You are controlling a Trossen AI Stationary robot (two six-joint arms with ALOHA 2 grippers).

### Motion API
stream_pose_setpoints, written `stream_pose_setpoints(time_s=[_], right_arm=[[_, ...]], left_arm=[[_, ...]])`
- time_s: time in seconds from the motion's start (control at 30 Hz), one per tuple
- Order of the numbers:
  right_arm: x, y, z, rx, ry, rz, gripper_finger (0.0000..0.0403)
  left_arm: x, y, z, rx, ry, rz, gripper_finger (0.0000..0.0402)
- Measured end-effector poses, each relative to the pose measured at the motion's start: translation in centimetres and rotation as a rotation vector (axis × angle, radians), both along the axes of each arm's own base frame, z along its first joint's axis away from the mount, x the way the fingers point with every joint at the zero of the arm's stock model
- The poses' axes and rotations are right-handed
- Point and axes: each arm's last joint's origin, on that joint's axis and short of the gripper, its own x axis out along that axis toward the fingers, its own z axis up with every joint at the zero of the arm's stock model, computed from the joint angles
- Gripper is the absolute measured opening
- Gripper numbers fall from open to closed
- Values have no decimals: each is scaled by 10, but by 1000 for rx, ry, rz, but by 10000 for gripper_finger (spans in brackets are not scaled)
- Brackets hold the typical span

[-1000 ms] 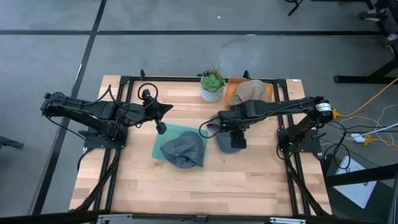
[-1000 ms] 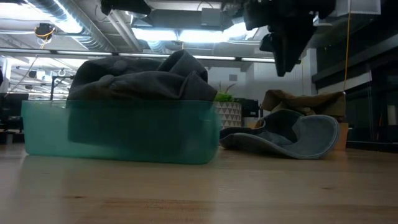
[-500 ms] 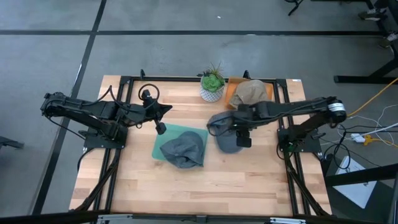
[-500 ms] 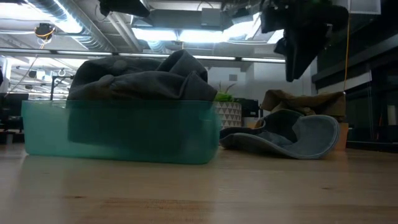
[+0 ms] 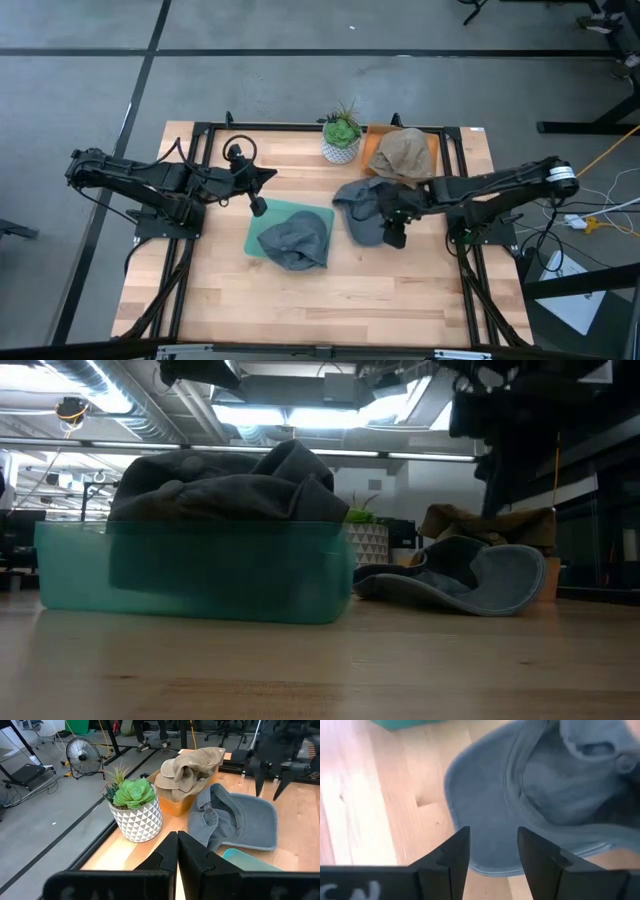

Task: Pick & Place hat
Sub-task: Put the blue cap into the green bin

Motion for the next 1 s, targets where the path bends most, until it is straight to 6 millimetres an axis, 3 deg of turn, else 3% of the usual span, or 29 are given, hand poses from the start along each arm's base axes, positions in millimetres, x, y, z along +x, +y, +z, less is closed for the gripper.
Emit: stream_pose_setpoints(time_s=[0.2,0.4,0.73,1.0], right_arm=[[-7,6,-17,42,41,-84,163],[-14,8,-18,130,107,-310,163],[-17,3,-17,58,75,-561,163],[-25,1,-43,76,59,-700,163]], left_arm=[[-1,0,-1,2,14,0,6],[-1,0,-2,4,25,0,6],[-2,0,-4,8,52,0,6],[-6,1,-10,20,125,0,8]])
